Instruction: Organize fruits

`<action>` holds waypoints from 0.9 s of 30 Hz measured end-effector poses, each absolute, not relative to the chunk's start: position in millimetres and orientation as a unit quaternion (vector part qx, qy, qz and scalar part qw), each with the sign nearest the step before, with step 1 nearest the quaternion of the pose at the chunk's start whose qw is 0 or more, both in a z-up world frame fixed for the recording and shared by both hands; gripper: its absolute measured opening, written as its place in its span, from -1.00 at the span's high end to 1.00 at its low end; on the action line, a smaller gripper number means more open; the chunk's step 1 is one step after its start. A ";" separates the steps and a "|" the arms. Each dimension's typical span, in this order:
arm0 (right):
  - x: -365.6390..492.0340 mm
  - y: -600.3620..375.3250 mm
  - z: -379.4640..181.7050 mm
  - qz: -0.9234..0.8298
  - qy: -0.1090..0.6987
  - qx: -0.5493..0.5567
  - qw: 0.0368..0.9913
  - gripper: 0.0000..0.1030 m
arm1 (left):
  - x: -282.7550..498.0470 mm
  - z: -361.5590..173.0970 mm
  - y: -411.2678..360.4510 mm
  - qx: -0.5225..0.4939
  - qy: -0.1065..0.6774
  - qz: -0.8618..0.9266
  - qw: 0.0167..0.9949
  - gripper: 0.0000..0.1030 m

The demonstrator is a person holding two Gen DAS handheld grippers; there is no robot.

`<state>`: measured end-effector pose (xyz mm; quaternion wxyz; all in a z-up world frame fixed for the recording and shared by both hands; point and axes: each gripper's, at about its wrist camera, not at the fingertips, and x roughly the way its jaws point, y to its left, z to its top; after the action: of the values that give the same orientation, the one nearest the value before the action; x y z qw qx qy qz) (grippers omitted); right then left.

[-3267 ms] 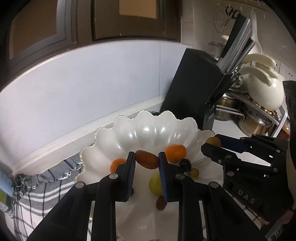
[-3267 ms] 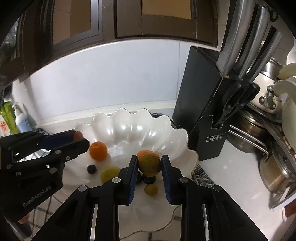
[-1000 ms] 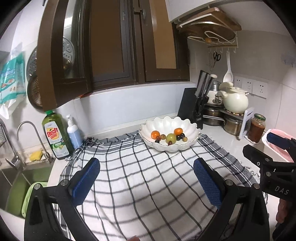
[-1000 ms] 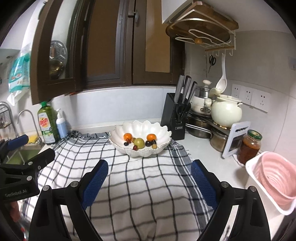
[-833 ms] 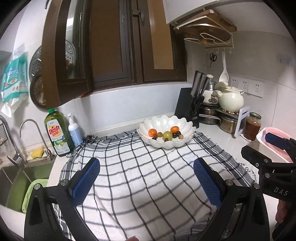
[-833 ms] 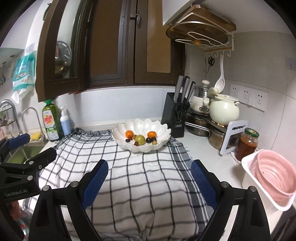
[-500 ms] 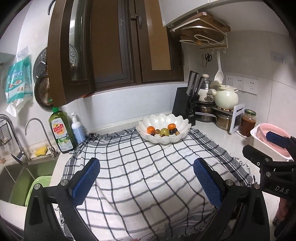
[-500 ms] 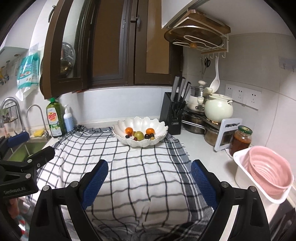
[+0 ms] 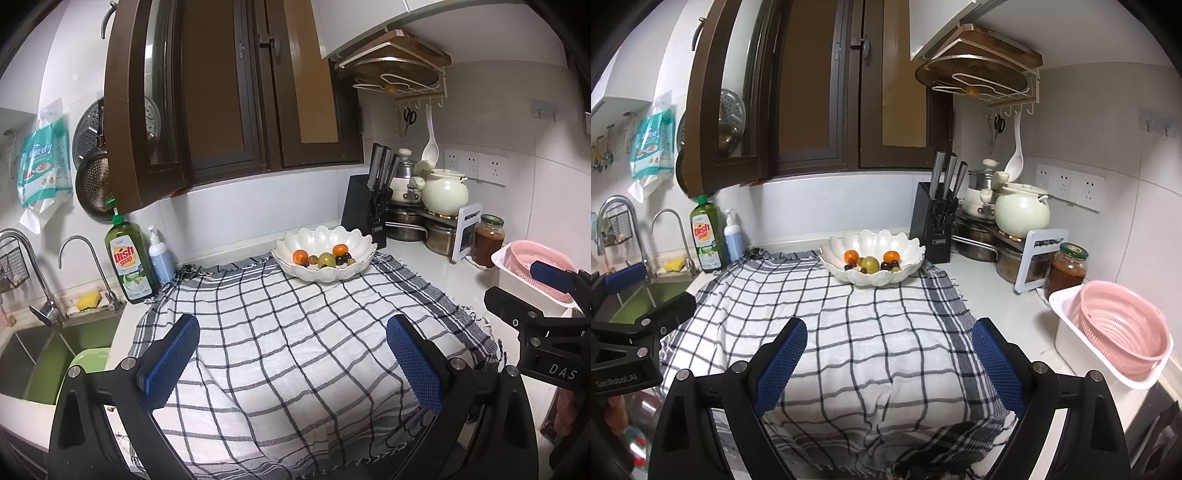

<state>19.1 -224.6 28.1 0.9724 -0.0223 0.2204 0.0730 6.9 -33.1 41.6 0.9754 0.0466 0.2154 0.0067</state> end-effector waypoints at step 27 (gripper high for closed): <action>10.8 -232.5 30.0 0.071 0.221 -0.026 0.972 -0.78 | -6.7 47.2 -42.1 0.046 0.209 0.002 0.977 -1.00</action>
<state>10.8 -232.5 30.0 0.9724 -0.0258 0.2207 0.0707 -6.7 -42.1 47.2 0.9767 0.0464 0.2095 0.0024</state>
